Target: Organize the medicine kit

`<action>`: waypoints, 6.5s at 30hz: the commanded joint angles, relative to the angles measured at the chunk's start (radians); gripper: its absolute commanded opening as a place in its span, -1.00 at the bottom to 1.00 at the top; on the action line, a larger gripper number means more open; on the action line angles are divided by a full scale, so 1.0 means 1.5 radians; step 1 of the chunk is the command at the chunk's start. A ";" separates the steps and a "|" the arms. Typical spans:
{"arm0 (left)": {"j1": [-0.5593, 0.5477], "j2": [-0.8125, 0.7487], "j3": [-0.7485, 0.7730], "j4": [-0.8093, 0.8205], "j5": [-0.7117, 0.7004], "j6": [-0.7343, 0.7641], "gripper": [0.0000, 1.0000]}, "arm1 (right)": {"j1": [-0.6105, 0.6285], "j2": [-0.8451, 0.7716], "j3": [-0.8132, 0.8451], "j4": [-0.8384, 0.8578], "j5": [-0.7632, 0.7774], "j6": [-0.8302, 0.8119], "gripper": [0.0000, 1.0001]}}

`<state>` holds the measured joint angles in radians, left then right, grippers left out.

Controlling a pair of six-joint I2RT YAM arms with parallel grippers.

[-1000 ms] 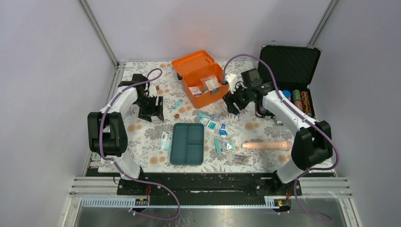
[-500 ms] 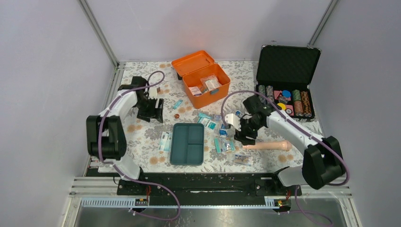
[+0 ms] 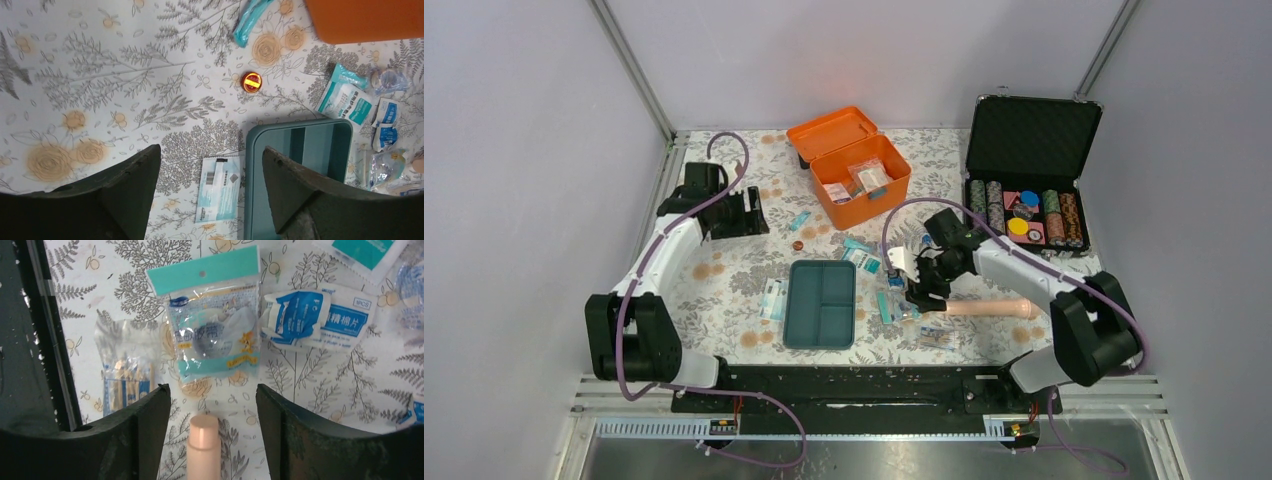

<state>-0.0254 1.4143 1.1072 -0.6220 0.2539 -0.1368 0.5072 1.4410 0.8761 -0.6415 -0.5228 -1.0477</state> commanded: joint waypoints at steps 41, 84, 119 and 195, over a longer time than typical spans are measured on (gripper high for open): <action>0.003 -0.039 0.007 0.078 -0.103 -0.053 0.56 | 0.168 0.021 -0.065 -0.031 0.115 0.051 -0.57; 0.129 -0.068 0.006 0.052 -0.039 -0.062 0.54 | 0.023 0.598 0.981 0.072 0.216 0.717 -0.92; -0.066 0.064 -0.025 -0.080 -0.038 0.216 0.40 | -0.024 0.283 0.732 0.032 0.229 0.672 -0.06; -0.020 0.121 0.077 -0.061 -0.145 0.109 0.47 | -0.042 0.149 0.307 -0.239 -0.012 0.365 -1.00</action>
<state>-0.0689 1.5963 1.1660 -0.7185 0.0368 -0.0059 0.4744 1.8133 1.2312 -0.8642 -0.4580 -0.4118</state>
